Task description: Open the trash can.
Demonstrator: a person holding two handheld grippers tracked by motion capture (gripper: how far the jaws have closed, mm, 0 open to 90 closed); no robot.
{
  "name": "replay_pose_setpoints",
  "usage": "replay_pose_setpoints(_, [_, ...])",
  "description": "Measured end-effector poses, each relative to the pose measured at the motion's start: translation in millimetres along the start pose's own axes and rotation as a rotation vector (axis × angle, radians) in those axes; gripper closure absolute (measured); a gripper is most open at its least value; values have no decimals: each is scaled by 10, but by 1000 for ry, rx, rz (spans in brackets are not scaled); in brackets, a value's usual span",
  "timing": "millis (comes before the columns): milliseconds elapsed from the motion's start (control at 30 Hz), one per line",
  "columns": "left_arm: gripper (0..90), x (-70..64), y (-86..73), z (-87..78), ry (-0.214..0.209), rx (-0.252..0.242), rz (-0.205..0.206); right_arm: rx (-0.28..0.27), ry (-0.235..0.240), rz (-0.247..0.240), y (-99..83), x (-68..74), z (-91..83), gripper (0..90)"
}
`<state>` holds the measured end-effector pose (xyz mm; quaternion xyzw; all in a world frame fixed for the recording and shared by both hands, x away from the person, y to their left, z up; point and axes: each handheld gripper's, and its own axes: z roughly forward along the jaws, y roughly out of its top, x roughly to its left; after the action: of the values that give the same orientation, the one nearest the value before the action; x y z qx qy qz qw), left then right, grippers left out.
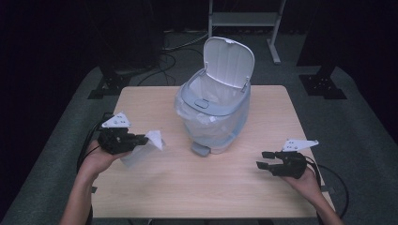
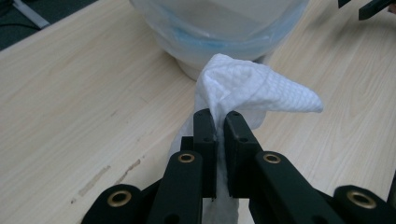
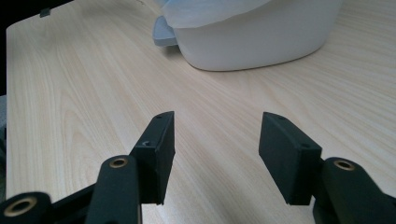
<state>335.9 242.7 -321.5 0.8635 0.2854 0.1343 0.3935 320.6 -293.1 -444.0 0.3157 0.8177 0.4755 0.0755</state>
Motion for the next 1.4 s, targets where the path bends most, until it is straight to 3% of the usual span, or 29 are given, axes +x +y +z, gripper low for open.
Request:
replay_pose_setpoints(500, [847,40,484,-140,-6,-14,61,-5,2,1,-7,-16,5,450])
replay_pose_setpoints(833, [847,57,779,-258,-6,-36,74,-20,0,12,-12,-34,-24,450])
replay_pose_setpoints(1400, [849,78,1331,-509,27,-51,125,-16,0,12,-16,-49,-19,454])
